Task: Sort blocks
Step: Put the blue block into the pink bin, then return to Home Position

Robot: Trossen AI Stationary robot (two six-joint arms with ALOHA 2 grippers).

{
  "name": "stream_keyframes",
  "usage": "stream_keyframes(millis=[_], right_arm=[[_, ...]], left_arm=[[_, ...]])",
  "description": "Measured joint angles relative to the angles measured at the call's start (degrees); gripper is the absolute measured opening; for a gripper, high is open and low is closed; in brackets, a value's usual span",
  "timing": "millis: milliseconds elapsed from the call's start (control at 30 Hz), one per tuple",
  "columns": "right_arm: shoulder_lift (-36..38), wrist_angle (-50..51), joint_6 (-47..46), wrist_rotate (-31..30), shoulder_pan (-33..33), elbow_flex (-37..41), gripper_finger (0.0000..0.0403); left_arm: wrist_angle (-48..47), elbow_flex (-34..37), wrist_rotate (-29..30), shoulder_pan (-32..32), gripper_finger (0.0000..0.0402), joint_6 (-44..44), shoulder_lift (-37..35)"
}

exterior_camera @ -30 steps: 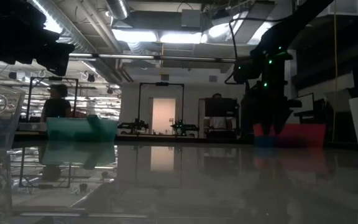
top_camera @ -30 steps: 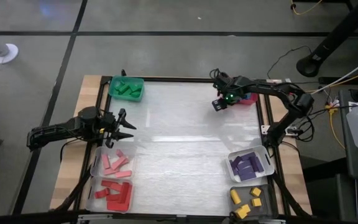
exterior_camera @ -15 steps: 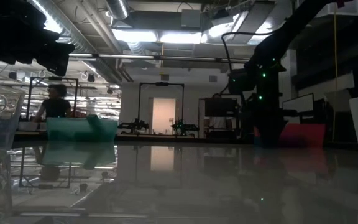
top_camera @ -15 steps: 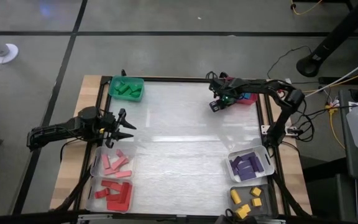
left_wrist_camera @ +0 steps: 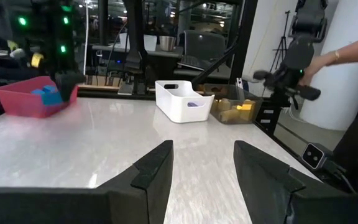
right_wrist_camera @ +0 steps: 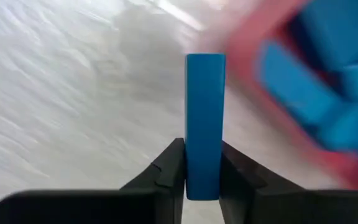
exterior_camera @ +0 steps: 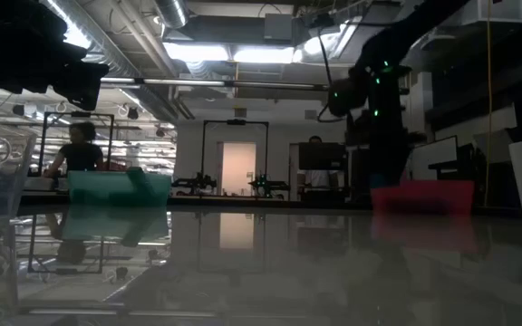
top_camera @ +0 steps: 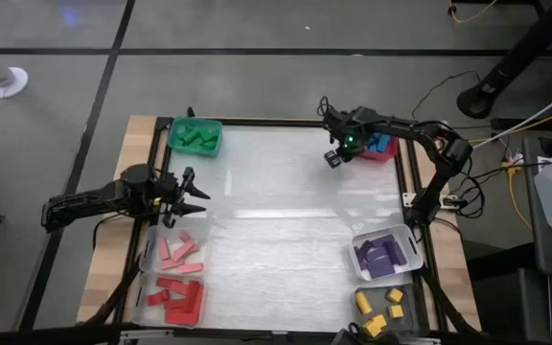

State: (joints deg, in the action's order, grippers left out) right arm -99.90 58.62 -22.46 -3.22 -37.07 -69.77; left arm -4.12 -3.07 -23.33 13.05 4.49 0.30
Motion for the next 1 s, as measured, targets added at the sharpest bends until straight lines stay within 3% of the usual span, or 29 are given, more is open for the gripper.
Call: stream_keyframes(millis=[300, 433, 633, 833, 1000], right_arm=[[0.09, 14.88, 14.68, -19.31, -0.32, -11.72, 0.0053], [0.11, 15.01, 17.85, -24.75, -1.64, -11.86, 0.0084], [0.11, 15.05, 18.90, -24.82, -3.87, -11.86, 0.0152], [0.11, 15.04, 18.63, -23.81, -5.07, -11.86, 0.0188], [0.11, 14.43, 15.57, -16.08, -4.06, -11.83, 0.0191]], left_arm=[[0.00, 0.00, 0.00, 0.01, 0.0159, 0.00, 0.02], [0.00, 0.00, -0.02, 0.00, 0.0159, 0.00, 0.02], [0.02, 0.00, -0.02, -0.02, 0.0159, 0.00, 0.02], [0.00, 0.00, 0.00, 0.00, 0.0159, 0.00, 0.02], [0.00, 0.00, 0.00, 0.00, 0.0159, 0.00, 0.01]])
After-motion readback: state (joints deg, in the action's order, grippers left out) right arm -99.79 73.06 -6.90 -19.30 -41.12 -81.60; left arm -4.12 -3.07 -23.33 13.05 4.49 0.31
